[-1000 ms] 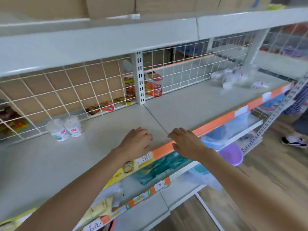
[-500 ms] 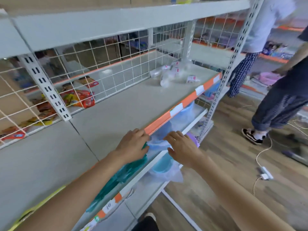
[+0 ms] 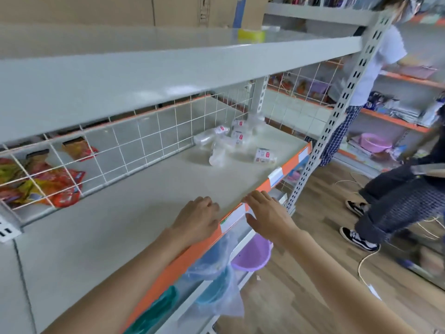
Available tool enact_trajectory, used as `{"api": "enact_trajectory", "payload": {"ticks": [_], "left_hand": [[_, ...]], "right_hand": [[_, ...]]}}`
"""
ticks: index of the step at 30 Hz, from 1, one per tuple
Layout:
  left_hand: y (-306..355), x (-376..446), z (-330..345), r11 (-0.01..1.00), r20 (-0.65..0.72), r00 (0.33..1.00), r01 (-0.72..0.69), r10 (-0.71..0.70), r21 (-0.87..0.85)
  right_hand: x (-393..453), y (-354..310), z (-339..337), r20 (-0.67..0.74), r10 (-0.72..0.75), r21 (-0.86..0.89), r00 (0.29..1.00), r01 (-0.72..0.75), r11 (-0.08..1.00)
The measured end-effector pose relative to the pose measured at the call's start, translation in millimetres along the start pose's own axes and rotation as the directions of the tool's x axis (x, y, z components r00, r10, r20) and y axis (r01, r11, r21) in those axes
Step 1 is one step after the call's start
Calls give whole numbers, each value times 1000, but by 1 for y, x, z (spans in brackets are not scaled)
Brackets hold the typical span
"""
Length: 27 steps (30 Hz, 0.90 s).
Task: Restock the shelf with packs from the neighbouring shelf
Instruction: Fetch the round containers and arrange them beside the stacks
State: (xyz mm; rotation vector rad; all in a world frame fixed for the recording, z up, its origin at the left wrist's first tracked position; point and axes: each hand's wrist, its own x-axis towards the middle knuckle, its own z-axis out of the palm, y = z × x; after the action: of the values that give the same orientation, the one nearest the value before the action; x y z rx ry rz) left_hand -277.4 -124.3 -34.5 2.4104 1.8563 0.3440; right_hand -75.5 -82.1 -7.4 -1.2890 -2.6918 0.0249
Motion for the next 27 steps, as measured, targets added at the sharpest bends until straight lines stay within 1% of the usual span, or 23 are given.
{"api": "enact_trajectory", "payload": {"ticks": [4,7,9,11,12,14,16,19,20,22,24,26,27], "left_hand": [[-7,24,15,999,-10,999,32,-32,-42],[-10,42,15,991,6,992,122,-122,-59],[-14,60,12,983,18,983,181,-180,-44],[-19,82,8,970,-23,970,243,-243,-31],[-20,92,7,959,-41,958,282,-283,-30],[-18,111,7,937,-48,936,350,-350,-16],[-18,132,7,931,-65,929,366,-364,15],[-28,168,3,916,-160,906,400,-393,13],[-31,179,2,907,-167,897,419,-409,27],[-33,197,6,869,-126,866,493,-484,45],[-28,208,14,818,-67,816,575,-574,6],[-20,214,20,784,-53,783,620,-620,-15],[-16,215,21,775,-61,773,631,-631,-18]], "right_hand": [[18,13,24,37,-9,37,999,8,999],[37,30,29,51,-27,84,998,23,996],[56,45,28,25,-53,105,998,50,993],[78,62,28,-13,-69,128,997,71,989],[87,71,28,-10,-74,128,997,75,989],[104,86,29,36,-90,104,995,86,991],[123,103,26,60,-111,96,992,105,990],[153,130,13,-12,-111,64,994,112,992],[161,140,10,-34,-99,52,994,101,994],[170,158,10,-26,-50,20,998,51,998],[175,175,18,44,-3,-54,999,5,999],[178,187,25,116,-20,-131,993,35,991],[181,192,28,127,-48,-137,991,65,988]]}}
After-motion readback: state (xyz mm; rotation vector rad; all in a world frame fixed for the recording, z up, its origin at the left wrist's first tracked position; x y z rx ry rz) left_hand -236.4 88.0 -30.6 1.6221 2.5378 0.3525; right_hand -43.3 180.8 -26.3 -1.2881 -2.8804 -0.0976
